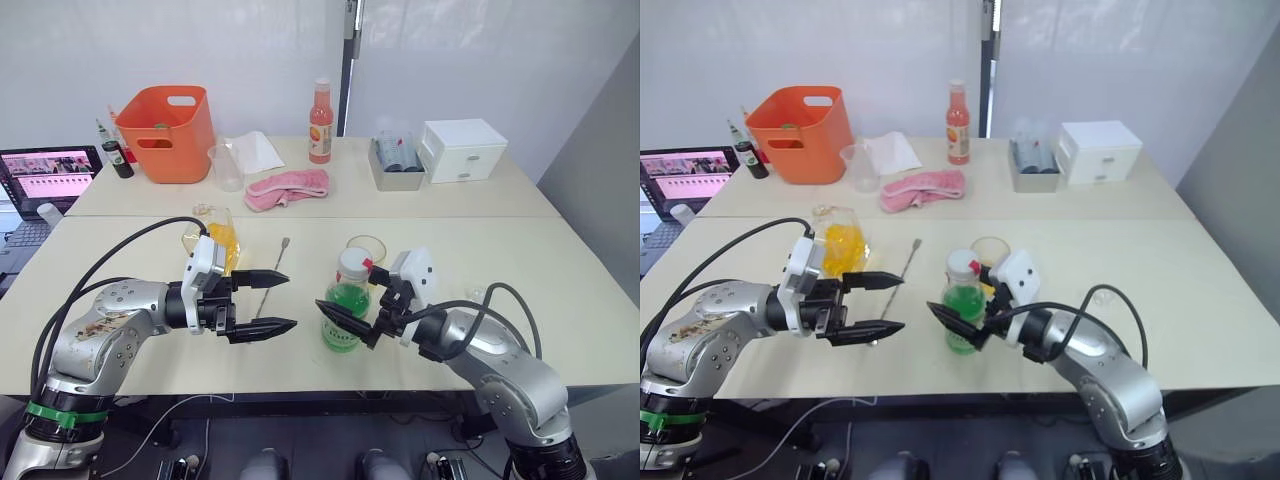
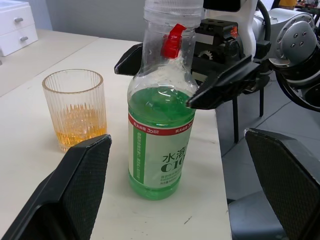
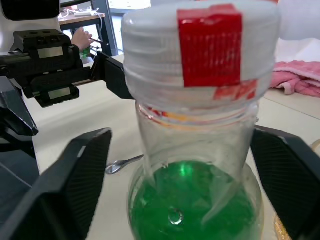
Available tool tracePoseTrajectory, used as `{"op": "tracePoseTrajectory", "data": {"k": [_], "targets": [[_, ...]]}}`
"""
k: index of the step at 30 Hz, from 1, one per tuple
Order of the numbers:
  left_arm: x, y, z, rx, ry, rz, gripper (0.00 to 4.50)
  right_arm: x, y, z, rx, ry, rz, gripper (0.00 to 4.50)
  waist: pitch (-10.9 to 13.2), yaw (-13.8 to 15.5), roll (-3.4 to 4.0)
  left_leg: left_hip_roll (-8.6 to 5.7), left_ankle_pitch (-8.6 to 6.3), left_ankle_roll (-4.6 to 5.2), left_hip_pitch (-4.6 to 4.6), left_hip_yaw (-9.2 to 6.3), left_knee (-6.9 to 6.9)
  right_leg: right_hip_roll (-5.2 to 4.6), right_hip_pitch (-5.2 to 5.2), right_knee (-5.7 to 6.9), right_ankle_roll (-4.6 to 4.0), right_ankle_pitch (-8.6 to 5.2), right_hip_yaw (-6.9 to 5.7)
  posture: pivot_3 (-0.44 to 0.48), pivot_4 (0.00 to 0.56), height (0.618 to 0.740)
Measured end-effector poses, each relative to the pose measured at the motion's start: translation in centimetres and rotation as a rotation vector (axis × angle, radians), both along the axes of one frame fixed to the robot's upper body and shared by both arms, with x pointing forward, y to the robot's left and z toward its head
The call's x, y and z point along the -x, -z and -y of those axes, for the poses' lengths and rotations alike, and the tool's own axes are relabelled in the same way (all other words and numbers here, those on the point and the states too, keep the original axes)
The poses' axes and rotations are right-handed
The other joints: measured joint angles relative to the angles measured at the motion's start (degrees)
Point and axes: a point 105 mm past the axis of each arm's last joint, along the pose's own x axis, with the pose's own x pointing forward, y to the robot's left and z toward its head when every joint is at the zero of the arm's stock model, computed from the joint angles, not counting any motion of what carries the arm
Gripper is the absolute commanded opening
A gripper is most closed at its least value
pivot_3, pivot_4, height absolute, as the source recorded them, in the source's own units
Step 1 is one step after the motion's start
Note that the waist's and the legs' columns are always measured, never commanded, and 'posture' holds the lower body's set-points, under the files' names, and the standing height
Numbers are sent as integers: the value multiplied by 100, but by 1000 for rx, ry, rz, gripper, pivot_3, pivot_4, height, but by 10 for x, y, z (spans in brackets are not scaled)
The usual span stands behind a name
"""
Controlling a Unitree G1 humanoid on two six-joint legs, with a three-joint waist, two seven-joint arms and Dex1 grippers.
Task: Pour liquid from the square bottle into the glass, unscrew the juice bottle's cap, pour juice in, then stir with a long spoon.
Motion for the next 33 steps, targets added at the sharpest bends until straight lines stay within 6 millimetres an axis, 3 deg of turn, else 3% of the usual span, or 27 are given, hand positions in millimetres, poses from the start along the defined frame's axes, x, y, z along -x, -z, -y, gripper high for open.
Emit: {"op": "tracePoseTrajectory", "data": {"k": [6,12,20,33], "targets": [[-6,-8,5,6,-23,6,4500,0,-10,29,58,-70,-14,4481,2,22,-4,-1,0,0,0,0,2,0,3,-1,1,1,-1,0,150,715],[-14,-21,30,36,-8,-16,4500,2,-19,54,132,-192,-61,4481,4,25,-7,-2,0,0,-1,-2,3,2,5,-3,3,1,0,0,150,715],[-16,-17,53,14,-2,-31,4500,-2,-27,53,100,-207,-54,4481,4,-1,-7,-2,0,0,-5,-3,1,2,0,-2,3,1,4,0,150,715],[-16,-32,78,83,-67,6,4500,-6,-27,53,85,-164,-55,4481,4,29,-8,-8,0,0,-13,-9,8,-2,-1,-2,8,3,1,0,150,715]]}}
